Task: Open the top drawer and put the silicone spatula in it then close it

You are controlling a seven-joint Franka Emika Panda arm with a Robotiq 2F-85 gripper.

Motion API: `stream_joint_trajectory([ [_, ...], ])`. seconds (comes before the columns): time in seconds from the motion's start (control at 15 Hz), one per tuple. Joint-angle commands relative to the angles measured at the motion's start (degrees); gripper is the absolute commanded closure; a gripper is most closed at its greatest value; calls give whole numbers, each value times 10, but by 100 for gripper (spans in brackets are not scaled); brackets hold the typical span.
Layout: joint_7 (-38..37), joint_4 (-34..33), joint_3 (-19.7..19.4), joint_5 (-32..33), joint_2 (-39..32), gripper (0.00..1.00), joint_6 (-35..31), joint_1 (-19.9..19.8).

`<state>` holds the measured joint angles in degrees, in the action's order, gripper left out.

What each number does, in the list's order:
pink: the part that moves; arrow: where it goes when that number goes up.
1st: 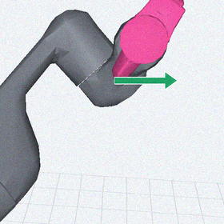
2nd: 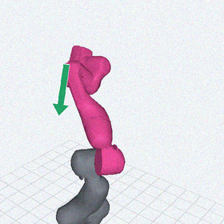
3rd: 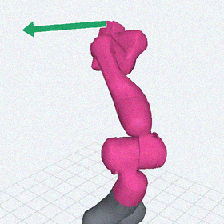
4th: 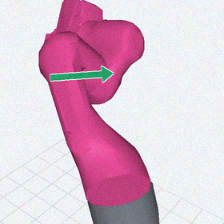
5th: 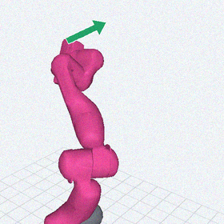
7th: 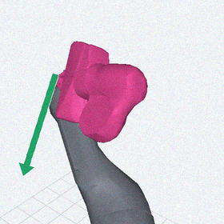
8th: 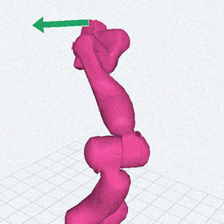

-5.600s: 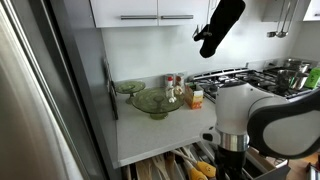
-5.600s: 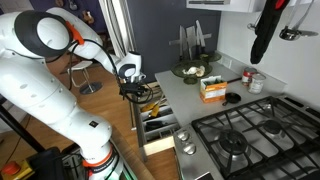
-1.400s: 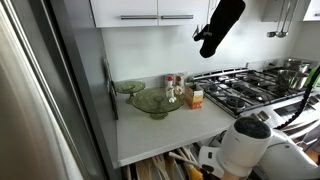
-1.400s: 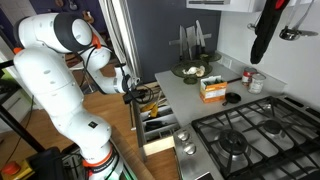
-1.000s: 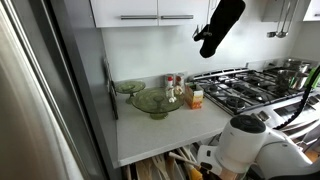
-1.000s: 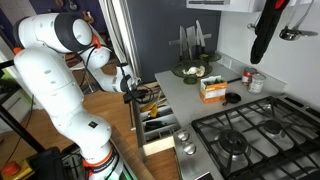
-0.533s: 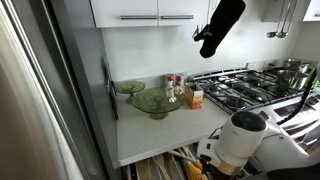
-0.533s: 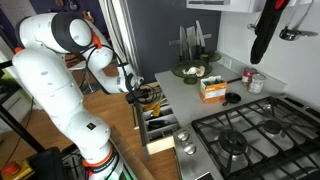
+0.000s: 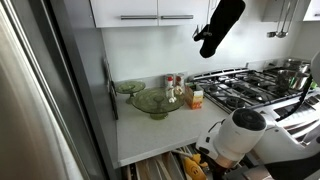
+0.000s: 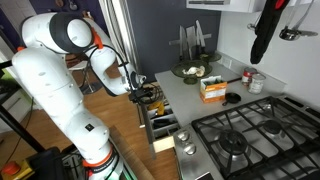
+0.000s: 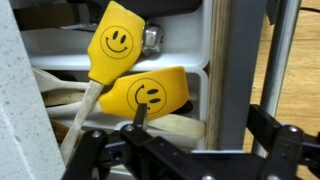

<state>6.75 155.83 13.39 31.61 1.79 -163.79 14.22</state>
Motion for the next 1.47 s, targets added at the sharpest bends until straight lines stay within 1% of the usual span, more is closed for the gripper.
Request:
stream_joint_trajectory([
  [0.0, -70, -16, -7, 85, -6, 0, 5, -18],
  [0.4, -211, -48, -16, 214, -17, 0, 7, -37],
  [0.67, -296, -81, -24, 294, -42, 0, 10, -45],
  [0.8, -315, -91, -25, 314, -59, 0, 10, -44],
  [0.87, -311, -91, -25, 312, -62, 0, 4, -44],
  [1.0, -281, -76, -20, 279, -51, 0, 4, -42],
  [1.13, -291, -62, -13, 273, -21, 0, 11, -37],
  [1.27, -274, -49, -3, 236, -8, 0, 9, -33],
  [1.4, -277, -37, 8, 189, 4, 0, 5, -27],
])
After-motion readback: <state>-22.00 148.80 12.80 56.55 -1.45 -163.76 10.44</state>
